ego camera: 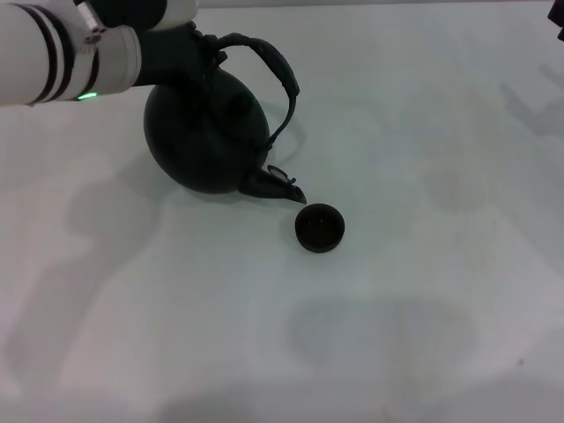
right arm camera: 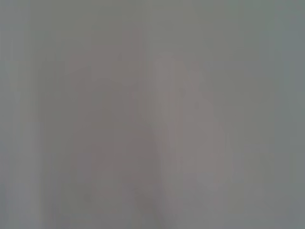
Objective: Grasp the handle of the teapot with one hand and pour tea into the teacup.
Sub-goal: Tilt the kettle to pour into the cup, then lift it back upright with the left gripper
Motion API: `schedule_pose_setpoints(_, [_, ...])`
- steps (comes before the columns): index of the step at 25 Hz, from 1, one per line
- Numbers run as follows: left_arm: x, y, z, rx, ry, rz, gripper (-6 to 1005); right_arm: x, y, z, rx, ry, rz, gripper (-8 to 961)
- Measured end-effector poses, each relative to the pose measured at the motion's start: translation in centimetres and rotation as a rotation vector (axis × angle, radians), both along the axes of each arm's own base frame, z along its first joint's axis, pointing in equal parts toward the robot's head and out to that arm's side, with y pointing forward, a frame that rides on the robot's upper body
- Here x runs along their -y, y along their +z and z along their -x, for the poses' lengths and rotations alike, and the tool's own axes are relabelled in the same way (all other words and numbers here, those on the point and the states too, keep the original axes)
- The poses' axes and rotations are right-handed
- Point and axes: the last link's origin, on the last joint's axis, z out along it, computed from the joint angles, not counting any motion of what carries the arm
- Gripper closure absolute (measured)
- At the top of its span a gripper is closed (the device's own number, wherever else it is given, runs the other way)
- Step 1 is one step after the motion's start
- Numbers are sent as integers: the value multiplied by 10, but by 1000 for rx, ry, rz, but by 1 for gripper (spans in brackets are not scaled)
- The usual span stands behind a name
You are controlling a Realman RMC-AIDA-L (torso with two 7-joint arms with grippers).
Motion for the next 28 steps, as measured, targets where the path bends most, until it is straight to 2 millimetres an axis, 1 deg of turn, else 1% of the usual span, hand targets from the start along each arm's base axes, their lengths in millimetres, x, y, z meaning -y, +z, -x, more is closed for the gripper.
schedule_pose_setpoints(19, [0,-16,-23,-103,-64,21,879,3,-5,-3,0,-8,17,108])
schedule_pose_setpoints(28, [1,-20,-35,-110,-100,26,879,4,-8,-4,-3,-13,23,109])
